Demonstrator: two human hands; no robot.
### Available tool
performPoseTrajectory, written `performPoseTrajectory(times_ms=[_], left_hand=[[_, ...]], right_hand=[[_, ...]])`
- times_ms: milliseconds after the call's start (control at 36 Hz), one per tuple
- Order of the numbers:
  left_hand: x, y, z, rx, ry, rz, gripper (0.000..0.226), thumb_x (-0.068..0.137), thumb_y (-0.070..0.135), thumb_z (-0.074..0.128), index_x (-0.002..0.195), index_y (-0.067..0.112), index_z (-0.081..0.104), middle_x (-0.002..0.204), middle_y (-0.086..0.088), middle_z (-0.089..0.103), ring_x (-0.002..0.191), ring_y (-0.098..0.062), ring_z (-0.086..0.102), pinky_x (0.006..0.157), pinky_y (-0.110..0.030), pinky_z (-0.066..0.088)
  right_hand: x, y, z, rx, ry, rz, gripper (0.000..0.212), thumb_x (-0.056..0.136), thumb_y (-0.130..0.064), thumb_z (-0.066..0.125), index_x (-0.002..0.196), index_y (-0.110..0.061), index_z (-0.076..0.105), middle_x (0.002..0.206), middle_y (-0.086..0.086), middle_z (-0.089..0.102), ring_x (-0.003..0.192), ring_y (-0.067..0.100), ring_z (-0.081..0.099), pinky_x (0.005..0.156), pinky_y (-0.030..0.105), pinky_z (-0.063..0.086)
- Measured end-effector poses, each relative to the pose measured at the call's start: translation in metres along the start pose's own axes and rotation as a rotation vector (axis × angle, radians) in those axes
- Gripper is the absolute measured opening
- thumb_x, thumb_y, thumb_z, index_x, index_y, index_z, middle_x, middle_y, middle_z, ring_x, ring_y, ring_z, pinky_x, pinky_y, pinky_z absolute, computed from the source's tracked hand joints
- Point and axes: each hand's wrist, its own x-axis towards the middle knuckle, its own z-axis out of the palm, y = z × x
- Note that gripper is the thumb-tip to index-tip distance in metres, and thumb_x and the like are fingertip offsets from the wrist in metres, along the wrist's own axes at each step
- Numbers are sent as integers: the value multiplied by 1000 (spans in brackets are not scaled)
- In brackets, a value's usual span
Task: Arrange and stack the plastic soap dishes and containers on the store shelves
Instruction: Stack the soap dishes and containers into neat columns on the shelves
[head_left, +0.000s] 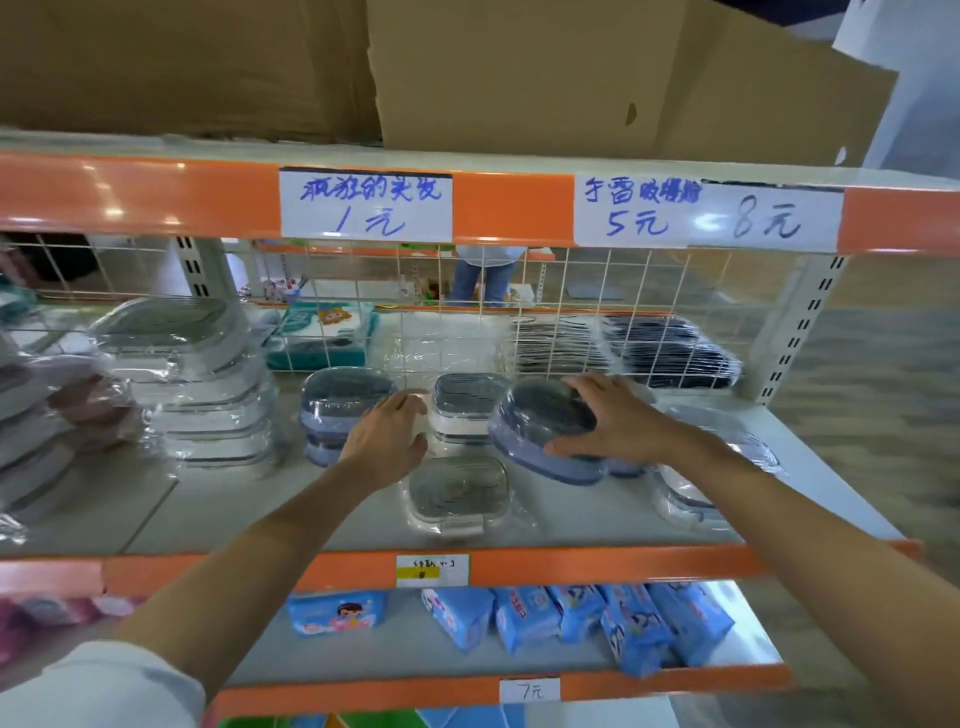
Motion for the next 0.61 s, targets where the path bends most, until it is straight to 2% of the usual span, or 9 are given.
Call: performPoseTrajectory(times_ms=[56,111,167,250,333,444,556,611], left_hand=[[-6,-10,-2,-3,5,-18,29,90,19,57,118,13,54,116,-5,55,107,-25,56,86,-34,49],[-14,-21,-6,7,12,-20,33,90,23,57,122,13,54,116,-5,56,105,-25,57,82,-33,47],[-25,-32,-14,25,8,-38,44,90,25,57,132,15,51,127,-4,54,112,-27,56,86,-35,46],[-39,-48,-29,64,-9,-80,43,90,22,53,133,18,50,135,-3,49,116,-28,54,86,-38,47],[-51,-62,-42,118,-20,-116,35,91,21,50,125,14,52,130,-5,52,113,-30,55,86,-38,46],[-60,-76,-51,129,-9,-82,31,91,21,51,120,11,54,124,-7,56,111,-26,55,90,-32,43],[-69,-86,-55,128,18,1,35,89,17,51,122,11,55,125,-7,57,114,-26,54,94,-30,38],[-71,-93,-56,150,-4,16,36,89,20,51,124,12,53,126,-7,56,115,-26,53,93,-31,39]], right_hand=[[9,-20,7,125,30,-32,85,80,-49,69,145,-17,26,139,3,32,125,20,32,98,28,30],[20,-41,19,214,33,-53,83,80,-44,72,144,-16,28,138,3,32,122,17,35,95,25,30],[37,-61,32,228,17,-69,85,78,-45,74,144,-14,28,139,4,31,124,19,36,99,26,33],[64,-89,45,186,47,-51,90,75,-49,74,142,-10,28,138,8,32,126,24,36,103,31,34],[91,-119,48,185,116,-49,92,74,-48,76,141,-8,27,136,11,31,126,27,34,100,32,33],[126,-153,45,207,177,-72,90,72,-47,78,140,-12,31,135,14,28,128,28,29,104,34,33],[153,-174,51,121,120,-86,87,75,-49,75,143,-14,33,140,16,31,129,30,30,106,35,31],[159,-178,56,154,69,-91,88,77,-45,75,146,-12,31,146,13,33,131,29,34,107,36,33]])
